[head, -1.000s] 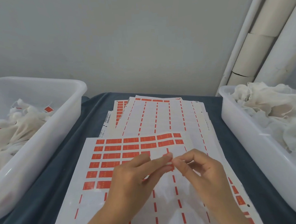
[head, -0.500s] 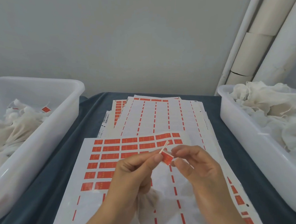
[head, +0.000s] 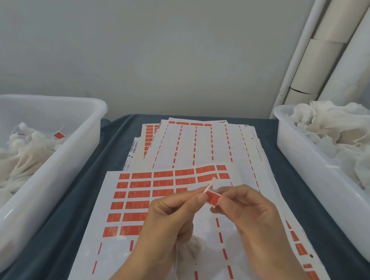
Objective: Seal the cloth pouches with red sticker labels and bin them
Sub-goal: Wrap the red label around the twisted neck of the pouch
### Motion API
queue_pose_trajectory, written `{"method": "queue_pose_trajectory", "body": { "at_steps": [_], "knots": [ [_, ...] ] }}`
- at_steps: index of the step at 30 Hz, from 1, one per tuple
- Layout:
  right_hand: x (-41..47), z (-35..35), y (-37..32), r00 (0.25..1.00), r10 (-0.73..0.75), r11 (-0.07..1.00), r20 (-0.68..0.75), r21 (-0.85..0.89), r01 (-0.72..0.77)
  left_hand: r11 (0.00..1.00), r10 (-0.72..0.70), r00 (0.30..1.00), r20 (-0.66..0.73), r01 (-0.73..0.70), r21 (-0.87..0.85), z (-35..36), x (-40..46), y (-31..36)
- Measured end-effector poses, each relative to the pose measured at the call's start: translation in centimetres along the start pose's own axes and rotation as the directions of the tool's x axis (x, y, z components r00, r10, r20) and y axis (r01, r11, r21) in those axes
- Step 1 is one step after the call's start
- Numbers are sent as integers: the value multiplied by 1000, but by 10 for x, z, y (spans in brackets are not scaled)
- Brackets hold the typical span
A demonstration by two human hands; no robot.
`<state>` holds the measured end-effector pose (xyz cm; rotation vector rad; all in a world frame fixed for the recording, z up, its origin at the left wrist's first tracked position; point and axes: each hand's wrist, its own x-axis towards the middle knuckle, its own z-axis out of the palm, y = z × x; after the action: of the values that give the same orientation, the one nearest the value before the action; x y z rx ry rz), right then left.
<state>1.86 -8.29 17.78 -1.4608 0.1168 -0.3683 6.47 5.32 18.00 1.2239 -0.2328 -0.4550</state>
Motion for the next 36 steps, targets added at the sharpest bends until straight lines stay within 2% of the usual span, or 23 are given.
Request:
{"method": "queue_pose_trajectory", "body": {
  "at_steps": [18,24,27,29,32,34,36],
  "knots": [
    [1,-4,6,1000,-18,1000,-7,4,18,1000,-3,999,35,2,15,-3,0,-4],
    [4,-3,13,998,-29,995,61,93,23,996,-92,971,219,90,18,-10,3,-1],
    [4,-3,12,992,-10,999,123,46,5,994,-112,928,355,104,42,-14,0,0],
    [5,-5,15,997,2,1000,83,-31,1,994,-93,954,285,104,-24,-15,0,4],
    [10,-11,26,999,9,978,-41,-209,-17,979,-11,1000,-2,10,-203,-29,5,22],
    [14,-16,33,995,-12,946,-100,-324,-21,974,132,983,-126,-152,-166,-44,8,43],
    [17,-20,38,988,-37,932,-148,-363,-19,942,325,920,-219,-336,-15,-58,9,70]
  ]
}}
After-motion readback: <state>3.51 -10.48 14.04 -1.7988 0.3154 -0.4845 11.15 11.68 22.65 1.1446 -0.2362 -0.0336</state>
